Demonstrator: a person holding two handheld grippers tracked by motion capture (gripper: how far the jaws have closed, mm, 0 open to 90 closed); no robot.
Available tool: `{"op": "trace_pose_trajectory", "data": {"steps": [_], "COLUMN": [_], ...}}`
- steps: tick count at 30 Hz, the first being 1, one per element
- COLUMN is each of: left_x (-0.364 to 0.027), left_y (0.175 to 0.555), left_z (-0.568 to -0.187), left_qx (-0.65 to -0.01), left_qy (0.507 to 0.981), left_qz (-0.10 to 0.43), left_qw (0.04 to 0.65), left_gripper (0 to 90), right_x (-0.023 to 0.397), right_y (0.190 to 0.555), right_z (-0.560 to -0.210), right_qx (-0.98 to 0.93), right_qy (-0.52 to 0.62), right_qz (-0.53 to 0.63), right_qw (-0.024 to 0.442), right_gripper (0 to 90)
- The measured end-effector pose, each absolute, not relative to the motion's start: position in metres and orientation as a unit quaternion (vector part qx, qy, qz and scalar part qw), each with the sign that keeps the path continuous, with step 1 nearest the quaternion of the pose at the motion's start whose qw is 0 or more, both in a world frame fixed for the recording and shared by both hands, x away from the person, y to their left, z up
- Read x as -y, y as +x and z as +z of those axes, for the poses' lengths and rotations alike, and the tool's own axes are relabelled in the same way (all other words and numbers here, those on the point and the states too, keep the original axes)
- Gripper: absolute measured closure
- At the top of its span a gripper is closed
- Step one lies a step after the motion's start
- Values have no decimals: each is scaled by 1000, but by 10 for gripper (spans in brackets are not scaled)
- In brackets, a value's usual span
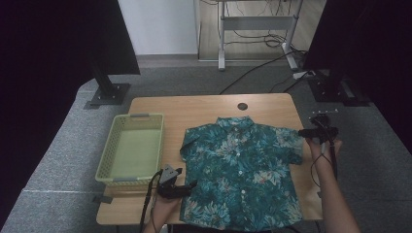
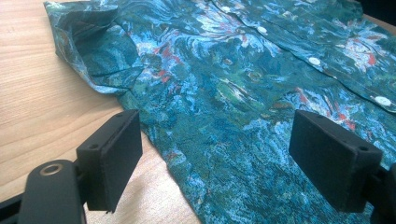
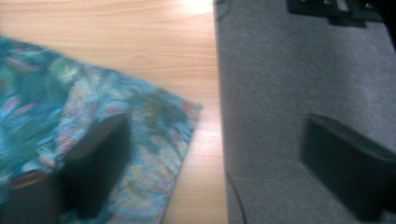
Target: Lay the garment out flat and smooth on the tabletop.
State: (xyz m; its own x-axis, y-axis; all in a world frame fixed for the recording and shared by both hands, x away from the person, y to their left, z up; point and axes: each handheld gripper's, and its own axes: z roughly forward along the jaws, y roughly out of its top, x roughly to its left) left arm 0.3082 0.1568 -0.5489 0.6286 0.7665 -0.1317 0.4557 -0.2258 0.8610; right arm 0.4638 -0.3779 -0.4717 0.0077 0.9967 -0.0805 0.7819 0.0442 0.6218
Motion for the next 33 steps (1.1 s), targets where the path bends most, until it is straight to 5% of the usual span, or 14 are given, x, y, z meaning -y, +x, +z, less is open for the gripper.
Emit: {"op": "trace_pose_trajectory", "data": {"steps": [15,33], "left_x": [-157,-156], "left_y": [308,307], "left_z": [-549,-549], "left_qx": [-397,-394], "left_qy": [767,768], "left_qz": [163,166], "left_qw": [477,477], "left_gripper": [169,167], "right_x": [347,363], "right_y": [413,323], "right_z": [-453,-521], "right_qx": [-698,-675], "right_qy": [581,585], "right_qz": [339,347], "right_qw": [244,286], "right_gripper": [0,0]}}
